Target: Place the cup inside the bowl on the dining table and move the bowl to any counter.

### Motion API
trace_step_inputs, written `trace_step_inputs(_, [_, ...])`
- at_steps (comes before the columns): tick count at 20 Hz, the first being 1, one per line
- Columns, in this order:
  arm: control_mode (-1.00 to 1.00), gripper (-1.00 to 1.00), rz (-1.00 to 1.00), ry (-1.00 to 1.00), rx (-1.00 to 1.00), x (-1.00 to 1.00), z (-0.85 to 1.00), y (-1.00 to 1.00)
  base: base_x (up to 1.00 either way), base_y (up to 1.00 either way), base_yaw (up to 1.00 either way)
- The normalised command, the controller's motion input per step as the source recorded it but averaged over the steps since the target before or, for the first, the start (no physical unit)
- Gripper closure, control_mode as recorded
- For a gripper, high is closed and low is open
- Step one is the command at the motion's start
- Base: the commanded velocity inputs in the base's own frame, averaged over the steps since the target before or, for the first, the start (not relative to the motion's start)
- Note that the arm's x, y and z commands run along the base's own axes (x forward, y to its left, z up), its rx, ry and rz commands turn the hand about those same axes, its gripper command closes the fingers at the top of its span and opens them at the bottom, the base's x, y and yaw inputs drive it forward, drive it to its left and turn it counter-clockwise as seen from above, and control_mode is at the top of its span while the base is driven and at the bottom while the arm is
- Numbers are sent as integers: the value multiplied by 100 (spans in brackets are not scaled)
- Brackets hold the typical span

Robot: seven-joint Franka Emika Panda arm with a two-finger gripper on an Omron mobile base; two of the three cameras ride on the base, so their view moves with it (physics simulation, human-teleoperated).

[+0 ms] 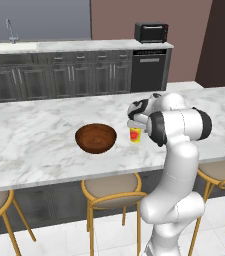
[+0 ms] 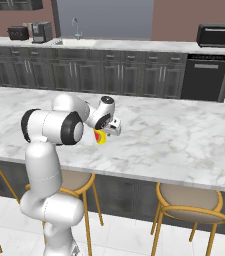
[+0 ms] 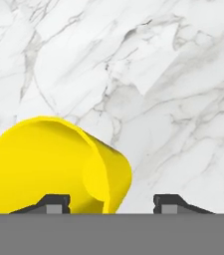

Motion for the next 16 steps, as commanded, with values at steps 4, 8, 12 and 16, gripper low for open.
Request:
trace_step_inputs(4, [-100,100,0,0,0,0,0,0,0,0,0])
trace_step_inputs(8, [-100,100,0,0,0,0,0,0,0,0,0])
trace_step_inputs(12, [-100,100,0,3,0,1,0,0,0,0,0])
trace_step_inputs(16, [-100,100,0,8,0,22,12,0,0,0,0])
